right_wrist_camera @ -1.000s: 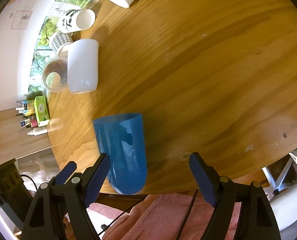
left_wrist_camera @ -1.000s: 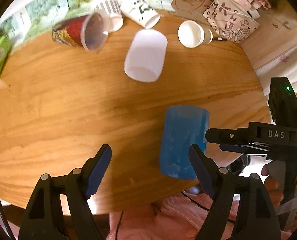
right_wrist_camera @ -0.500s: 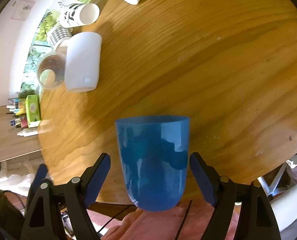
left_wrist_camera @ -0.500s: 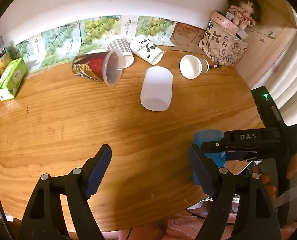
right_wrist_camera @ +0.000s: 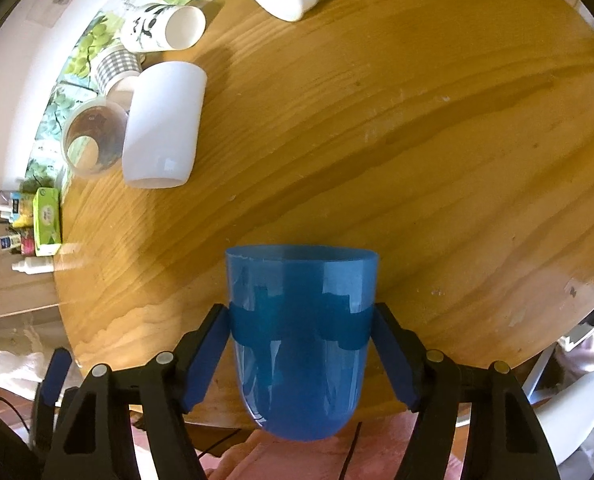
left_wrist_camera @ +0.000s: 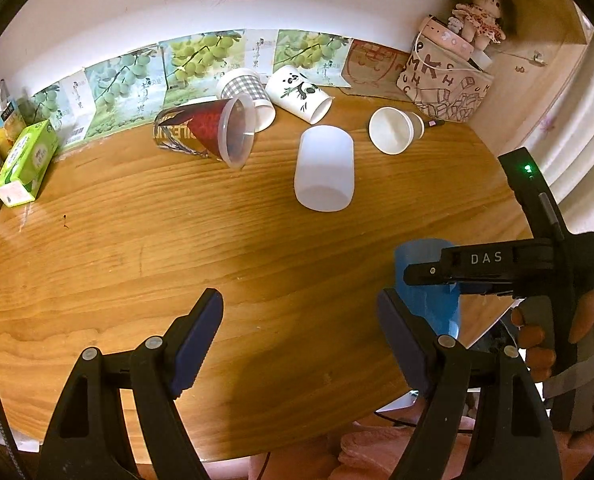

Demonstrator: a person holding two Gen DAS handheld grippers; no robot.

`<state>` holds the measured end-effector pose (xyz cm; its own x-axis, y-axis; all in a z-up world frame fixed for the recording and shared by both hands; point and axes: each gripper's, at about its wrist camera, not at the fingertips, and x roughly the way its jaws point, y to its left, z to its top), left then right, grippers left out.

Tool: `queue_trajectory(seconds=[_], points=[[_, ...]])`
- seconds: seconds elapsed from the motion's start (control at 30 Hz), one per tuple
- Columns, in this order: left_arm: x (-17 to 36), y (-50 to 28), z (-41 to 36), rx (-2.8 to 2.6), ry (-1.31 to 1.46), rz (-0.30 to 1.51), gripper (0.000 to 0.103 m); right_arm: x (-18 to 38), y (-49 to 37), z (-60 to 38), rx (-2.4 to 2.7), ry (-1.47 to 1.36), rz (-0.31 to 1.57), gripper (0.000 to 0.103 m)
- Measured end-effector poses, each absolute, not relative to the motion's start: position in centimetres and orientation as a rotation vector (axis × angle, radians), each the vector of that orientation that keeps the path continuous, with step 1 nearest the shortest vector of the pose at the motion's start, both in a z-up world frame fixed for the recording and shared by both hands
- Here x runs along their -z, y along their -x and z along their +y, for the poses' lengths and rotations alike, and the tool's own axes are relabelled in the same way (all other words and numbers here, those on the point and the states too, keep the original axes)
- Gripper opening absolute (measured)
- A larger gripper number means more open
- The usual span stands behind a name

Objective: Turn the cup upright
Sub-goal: 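Grasp the blue cup with the right tool while the left tool releases it, then lower the upright blue cup onto the desk with the right tool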

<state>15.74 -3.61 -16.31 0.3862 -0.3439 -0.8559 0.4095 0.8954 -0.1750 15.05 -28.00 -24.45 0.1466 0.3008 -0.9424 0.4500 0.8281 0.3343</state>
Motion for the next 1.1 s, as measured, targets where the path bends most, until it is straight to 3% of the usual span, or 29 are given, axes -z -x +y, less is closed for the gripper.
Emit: queue_trajectory(seconds=[0.6,1.1], points=[[16.1,-16.1,-2.5,0.489,-0.055,1.072,0.082,19.8,-14.0,-23.9,-0.013,-0.299,1.052,0.072],[15.4,-16.0,-1.7,0.454,-0.016,1.042,0.082,20.8,-10.1,-18.5,-0.19,0.114,0.801,0.072]])
